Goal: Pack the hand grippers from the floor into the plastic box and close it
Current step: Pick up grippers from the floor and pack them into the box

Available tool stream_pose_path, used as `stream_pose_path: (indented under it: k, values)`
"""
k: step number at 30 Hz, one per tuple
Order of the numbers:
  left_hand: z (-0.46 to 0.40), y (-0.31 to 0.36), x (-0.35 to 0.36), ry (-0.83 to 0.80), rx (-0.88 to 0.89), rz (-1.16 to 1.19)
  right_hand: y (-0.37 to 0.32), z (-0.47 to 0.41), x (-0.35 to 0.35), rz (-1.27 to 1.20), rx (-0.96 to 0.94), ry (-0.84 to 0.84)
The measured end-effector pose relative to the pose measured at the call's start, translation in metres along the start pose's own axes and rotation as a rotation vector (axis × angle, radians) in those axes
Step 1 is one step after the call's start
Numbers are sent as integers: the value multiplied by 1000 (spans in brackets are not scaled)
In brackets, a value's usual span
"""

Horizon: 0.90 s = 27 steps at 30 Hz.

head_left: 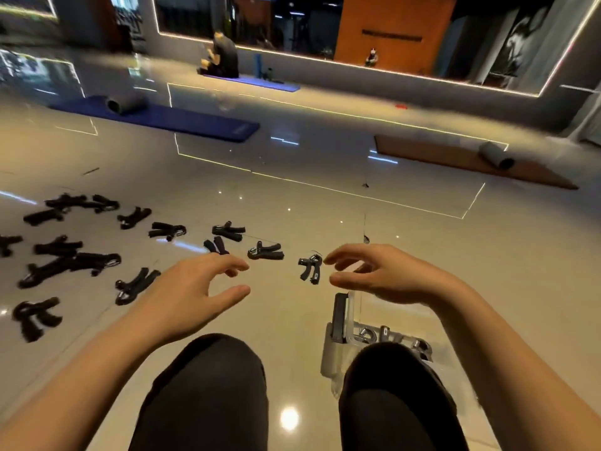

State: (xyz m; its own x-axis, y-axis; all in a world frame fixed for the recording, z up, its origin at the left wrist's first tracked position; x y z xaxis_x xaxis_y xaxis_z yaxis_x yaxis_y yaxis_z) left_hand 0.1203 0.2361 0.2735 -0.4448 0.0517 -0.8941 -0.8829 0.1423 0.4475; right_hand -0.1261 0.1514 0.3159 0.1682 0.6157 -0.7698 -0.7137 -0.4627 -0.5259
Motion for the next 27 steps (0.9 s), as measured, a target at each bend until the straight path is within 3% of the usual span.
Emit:
stream_pose_path:
  k: [6, 10, 13, 21, 27]
  values:
    - [60, -35, -25, 127, -196, 12, -72, -36, 25, 129, -76, -12]
    - [64, -46, -20, 192, -280, 24, -65, -61, 62, 302, -31, 141]
    - [49, -50, -10, 205, -315, 78, -42, -88, 77, 335, 10, 76]
    - [-23, -28, -36, 224, -321, 64, -5, -139, 44, 88, 1, -52]
    - [-60, -1, -64, 242, -342, -60, 16, -163, -4, -264, 26, 75]
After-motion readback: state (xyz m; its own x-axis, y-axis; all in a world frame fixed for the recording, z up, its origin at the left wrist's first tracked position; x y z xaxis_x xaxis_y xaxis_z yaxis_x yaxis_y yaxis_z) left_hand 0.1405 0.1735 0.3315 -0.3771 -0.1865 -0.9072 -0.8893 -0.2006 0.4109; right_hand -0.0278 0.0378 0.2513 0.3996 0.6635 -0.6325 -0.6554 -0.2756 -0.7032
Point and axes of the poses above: each hand's wrist, its own z-axis away from the middle knuckle, its own x-axis out of the palm, y = z × x, the point moved 3 cm from there along -z, towards the middle knuckle, and after that the axes turned 13 degrees about -y, right-handed, at the moved point
